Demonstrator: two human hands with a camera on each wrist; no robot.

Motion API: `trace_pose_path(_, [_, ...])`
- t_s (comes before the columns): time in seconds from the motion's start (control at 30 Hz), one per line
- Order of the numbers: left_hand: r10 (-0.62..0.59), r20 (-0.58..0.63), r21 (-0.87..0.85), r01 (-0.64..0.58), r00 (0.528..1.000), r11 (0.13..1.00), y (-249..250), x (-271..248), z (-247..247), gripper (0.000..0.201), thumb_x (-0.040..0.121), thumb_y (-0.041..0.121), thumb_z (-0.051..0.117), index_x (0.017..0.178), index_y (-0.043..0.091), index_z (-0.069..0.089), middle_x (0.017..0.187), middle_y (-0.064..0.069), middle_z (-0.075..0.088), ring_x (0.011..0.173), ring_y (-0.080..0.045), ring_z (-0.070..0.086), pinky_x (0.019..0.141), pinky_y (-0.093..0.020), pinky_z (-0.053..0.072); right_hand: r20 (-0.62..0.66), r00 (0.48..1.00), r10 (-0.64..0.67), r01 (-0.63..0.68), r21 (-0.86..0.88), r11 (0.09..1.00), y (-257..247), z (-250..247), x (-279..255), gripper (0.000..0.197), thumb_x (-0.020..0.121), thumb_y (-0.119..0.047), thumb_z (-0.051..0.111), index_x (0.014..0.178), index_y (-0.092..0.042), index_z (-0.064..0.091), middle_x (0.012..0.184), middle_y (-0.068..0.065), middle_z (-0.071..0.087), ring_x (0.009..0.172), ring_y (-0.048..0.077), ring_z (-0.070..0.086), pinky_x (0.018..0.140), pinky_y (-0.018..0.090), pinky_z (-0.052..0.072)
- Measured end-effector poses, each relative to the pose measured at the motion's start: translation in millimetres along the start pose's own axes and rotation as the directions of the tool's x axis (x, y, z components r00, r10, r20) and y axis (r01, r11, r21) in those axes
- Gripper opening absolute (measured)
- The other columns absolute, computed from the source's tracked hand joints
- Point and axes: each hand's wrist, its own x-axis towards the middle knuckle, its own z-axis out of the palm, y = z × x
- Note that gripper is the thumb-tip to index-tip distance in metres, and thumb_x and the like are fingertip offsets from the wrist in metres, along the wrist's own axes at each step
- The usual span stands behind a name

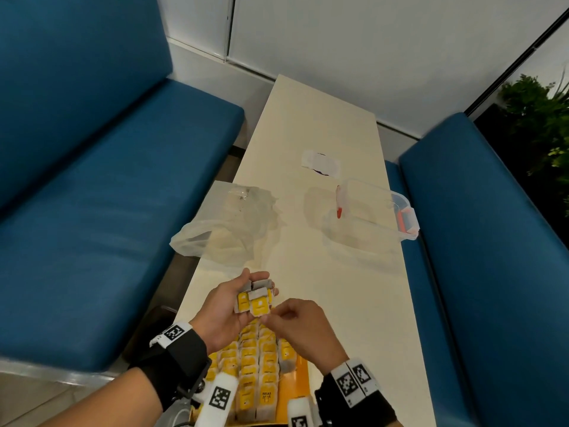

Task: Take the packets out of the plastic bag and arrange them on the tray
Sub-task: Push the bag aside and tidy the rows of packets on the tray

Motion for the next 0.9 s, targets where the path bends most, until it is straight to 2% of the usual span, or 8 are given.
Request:
trace_pose_path(0.1, [0.022, -0.012, -0.011, -0.023, 1.000, 1.000, -1.7, 3.8, 5.3, 0.047, 0.107, 0.036, 0.042, 0.128, -0.001, 0.064, 0.128, -0.027, 0.067, 0.123, -0.039, 0.064, 0.112, -0.054, 0.040, 0.026, 0.996, 0.083, -0.087, 0.208, 0.974, -9.8, 11.2, 3.0, 0.026, 0.081, -0.035, 0.078, 0.081, -0.010, 0.070, 0.080, 0.012, 0.075, 0.062, 0.017, 0.072, 0.050, 0.023, 0.048])
trace_pose_path(0.2, [0.034, -0.022, -0.027, -0.034, 0.999, 0.999, -1.5, 4.2, 6.4, 0.044, 0.107, 0.032, 0.045, 0.127, -0.001, 0.065, 0.126, -0.025, 0.069, 0.121, -0.037, 0.065, 0.115, -0.053, 0.040, -0.010, 0.993, 0.114, -0.105, 0.331, 0.938, -10.5, 15.5, 8.4, 0.015, 0.086, -0.021, 0.072, 0.081, -0.008, 0.065, 0.079, 0.016, 0.074, 0.062, 0.024, 0.072, 0.051, 0.027, 0.046])
trace_pose_path(0.33, [0.083, -0.012, 0.079, -0.082, 0.996, 0.993, 0.4, 2.4, 2.5, 0.031, 0.099, 0.018, 0.059, 0.125, 0.004, 0.066, 0.121, -0.017, 0.072, 0.107, -0.028, 0.070, 0.094, -0.041, 0.054, -0.052, 0.992, 0.116, -0.088, 0.377, 0.922, -10.2, 12.8, 11.6, 0.016, 0.085, -0.015, 0.072, 0.086, -0.001, 0.065, 0.073, 0.012, 0.074, 0.061, 0.025, 0.071, 0.056, 0.032, 0.051])
trace_pose_path(0.47, [0.165, -0.004, 0.193, -0.161, 0.986, 0.968, -2.6, 3.8, -3.8, 0.044, 0.081, -0.006, 0.075, 0.122, 0.004, 0.065, 0.104, -0.014, 0.070, 0.086, -0.021, 0.072, 0.073, -0.030, 0.060, -0.120, 0.987, 0.109, -0.056, 0.374, 0.926, -10.4, 7.2, 11.7, 0.017, 0.084, -0.015, 0.073, 0.086, 0.000, 0.064, 0.077, 0.018, 0.073, 0.062, 0.026, 0.073, 0.052, 0.030, 0.050])
trace_pose_path(0.53, [0.201, -0.032, 0.225, -0.189, 0.979, 0.956, -2.8, 4.5, -4.7, 0.042, 0.080, -0.017, 0.071, 0.117, 0.002, 0.067, 0.095, -0.011, 0.070, 0.079, -0.018, 0.073, 0.069, -0.028, 0.060, -0.170, 0.981, 0.098, -0.028, 0.374, 0.927, -10.4, 5.8, 12.5, 0.015, 0.085, -0.013, 0.073, 0.086, -0.001, 0.064, 0.077, 0.016, 0.071, 0.062, 0.025, 0.073, 0.051, 0.031, 0.052])
trace_pose_path(0.63, [0.210, -0.036, 0.223, -0.197, 0.977, 0.955, -0.3, 5.0, -6.6, 0.035, 0.086, -0.014, 0.068, 0.117, 0.003, 0.067, 0.096, -0.009, 0.073, 0.083, -0.017, 0.073, 0.074, -0.029, 0.061, -0.217, 0.974, 0.069, 0.030, 0.421, 0.907, -13.3, 4.4, 14.6, 0.007, 0.086, -0.006, 0.071, 0.085, -0.002, 0.065, 0.073, 0.010, 0.069, 0.061, 0.023, 0.071, 0.051, 0.031, 0.051])
trace_pose_path(0.8, [0.172, -0.034, 0.173, -0.163, 0.985, 0.971, 4.6, 5.0, -11.2, 0.026, 0.094, -0.003, 0.063, 0.119, 0.004, 0.067, 0.111, -0.016, 0.074, 0.099, -0.025, 0.071, 0.082, -0.034, 0.061, -0.272, 0.962, -0.034, 0.121, 0.312, 0.942, -22.1, -10.1, 17.2, 0.006, 0.086, -0.007, 0.072, 0.082, -0.008, 0.067, 0.064, 0.005, 0.068, 0.056, 0.015, 0.067, 0.050, 0.022, 0.045])
trace_pose_path(0.9, [0.171, -0.057, 0.183, -0.158, 0.984, 0.970, 6.8, 5.0, -15.6, 0.024, 0.095, 0.001, 0.063, 0.118, 0.004, 0.069, 0.112, -0.016, 0.073, 0.100, -0.024, 0.070, 0.082, -0.034, 0.060, -0.260, 0.953, -0.159, 0.181, 0.063, 0.982, -23.0, -30.5, 18.8, 0.009, 0.084, -0.015, 0.075, 0.078, -0.019, 0.071, 0.067, -0.004, 0.069, 0.057, 0.003, 0.061, 0.056, 0.016, 0.046])
